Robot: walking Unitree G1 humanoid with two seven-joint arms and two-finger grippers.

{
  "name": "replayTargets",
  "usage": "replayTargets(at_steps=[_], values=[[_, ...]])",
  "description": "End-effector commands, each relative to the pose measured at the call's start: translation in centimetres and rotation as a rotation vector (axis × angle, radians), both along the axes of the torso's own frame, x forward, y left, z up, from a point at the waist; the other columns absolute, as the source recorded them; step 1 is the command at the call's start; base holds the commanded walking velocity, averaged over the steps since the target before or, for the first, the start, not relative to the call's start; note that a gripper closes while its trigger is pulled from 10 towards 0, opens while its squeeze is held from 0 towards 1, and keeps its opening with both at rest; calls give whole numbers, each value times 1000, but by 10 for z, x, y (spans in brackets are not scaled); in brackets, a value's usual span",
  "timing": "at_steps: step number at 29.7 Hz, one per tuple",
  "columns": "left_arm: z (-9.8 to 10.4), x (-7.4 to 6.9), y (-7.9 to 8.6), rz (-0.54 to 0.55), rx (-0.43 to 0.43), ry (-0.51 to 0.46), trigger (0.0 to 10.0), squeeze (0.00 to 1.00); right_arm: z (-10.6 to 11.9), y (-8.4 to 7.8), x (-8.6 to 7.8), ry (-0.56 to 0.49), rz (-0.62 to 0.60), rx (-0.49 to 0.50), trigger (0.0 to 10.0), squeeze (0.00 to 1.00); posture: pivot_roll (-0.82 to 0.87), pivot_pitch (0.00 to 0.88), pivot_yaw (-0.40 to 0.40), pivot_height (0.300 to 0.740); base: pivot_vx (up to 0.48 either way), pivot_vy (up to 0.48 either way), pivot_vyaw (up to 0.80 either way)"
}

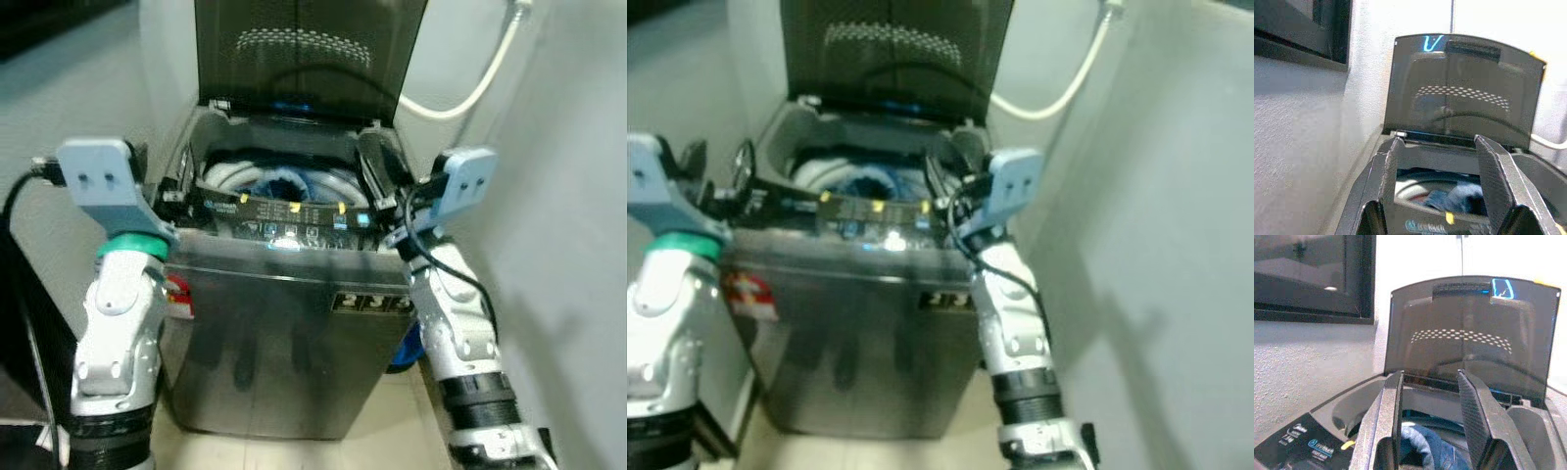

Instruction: Clothes washing

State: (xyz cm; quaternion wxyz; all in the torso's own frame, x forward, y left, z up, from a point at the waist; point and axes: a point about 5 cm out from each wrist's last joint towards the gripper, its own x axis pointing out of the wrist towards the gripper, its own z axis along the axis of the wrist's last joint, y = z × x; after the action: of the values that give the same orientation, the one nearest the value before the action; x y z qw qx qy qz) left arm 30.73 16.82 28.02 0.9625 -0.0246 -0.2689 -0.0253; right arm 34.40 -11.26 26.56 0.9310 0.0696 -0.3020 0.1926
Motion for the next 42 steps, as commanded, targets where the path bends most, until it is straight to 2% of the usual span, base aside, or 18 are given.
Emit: replayTargets(at_steps=[1, 7, 12, 17, 42], values=[[-2, -1, 4, 18, -7, 5, 10000, 0, -2, 5, 0, 10, 8, -25, 10000, 0, 104, 0, -79, 740, 0, 0, 788], [-4, 1, -1, 9, 16, 18, 10000, 0, -5, 6, 0, 11, -1, -59, 10000, 0, 102, 0, -74, 740, 0, 0, 788], [-22, 2, -17, -70, 80, 95, 10000, 0, -21, 6, 2, 57, -11, -103, 10000, 0, 98, 0, -71, 740, 0, 0, 781], [-32, 2, -23, -97, 96, 135, 10000, 0, -38, 2, 4, 111, -31, -113, 10000, 0, 93, 0, -66, 740, 0, 0, 781], [-45, 1, -25, -99, 133, 181, 10000, 0, -53, 1, 5, 149, -40, -127, 10000, 0, 97, 0, -55, 740, 0, 0, 781]])
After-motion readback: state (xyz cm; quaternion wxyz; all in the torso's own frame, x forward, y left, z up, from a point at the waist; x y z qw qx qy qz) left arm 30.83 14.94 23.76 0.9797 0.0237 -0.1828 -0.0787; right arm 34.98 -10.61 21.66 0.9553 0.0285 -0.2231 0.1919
